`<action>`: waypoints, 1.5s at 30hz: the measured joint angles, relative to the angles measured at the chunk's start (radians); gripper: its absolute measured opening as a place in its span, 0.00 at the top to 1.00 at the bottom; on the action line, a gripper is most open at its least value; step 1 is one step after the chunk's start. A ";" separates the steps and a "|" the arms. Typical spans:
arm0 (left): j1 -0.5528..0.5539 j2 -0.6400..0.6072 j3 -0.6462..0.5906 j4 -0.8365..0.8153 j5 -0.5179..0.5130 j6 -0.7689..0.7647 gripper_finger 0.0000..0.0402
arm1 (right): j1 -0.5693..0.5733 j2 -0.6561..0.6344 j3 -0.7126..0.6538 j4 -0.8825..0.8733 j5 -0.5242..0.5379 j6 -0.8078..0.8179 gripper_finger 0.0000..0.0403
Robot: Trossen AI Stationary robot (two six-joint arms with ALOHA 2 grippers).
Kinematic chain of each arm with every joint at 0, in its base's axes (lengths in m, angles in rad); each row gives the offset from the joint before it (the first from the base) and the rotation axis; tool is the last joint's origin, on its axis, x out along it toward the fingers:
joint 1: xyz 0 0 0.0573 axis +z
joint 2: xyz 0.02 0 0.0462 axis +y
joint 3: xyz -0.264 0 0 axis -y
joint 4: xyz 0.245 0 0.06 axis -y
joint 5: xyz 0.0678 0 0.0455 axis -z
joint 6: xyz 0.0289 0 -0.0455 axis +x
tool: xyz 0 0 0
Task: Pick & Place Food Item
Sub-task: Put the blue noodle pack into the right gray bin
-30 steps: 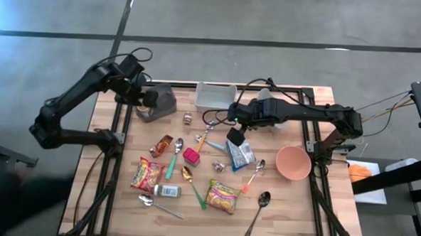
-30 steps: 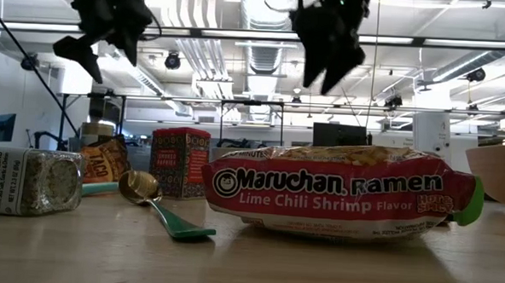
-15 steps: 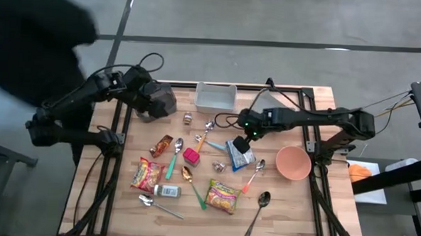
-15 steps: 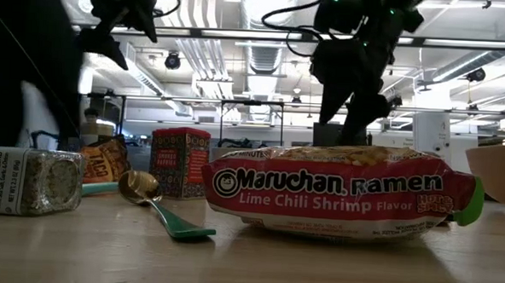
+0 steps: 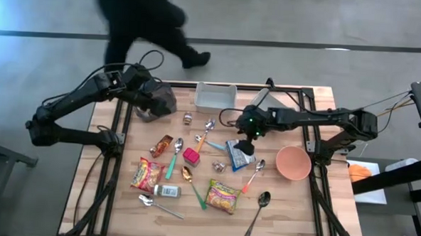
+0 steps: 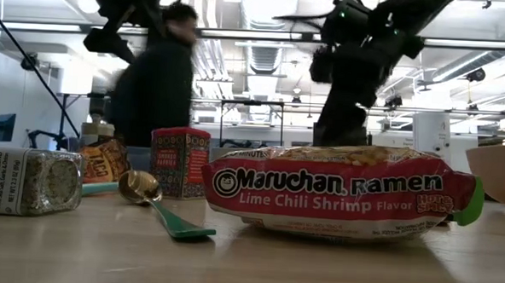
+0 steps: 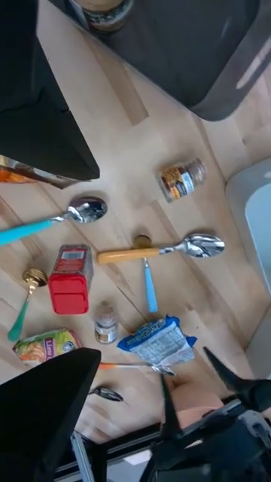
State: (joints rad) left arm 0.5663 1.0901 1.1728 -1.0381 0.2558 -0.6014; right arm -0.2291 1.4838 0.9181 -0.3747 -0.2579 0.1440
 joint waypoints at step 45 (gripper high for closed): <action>0.000 0.000 -0.001 0.020 0.000 -0.005 0.04 | -0.129 0.376 0.310 -0.396 -0.266 -0.370 0.56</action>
State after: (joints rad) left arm 0.5663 1.0901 1.1721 -1.0180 0.2554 -0.6064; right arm -0.3584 1.8599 1.2285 -0.7708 -0.5243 -0.2257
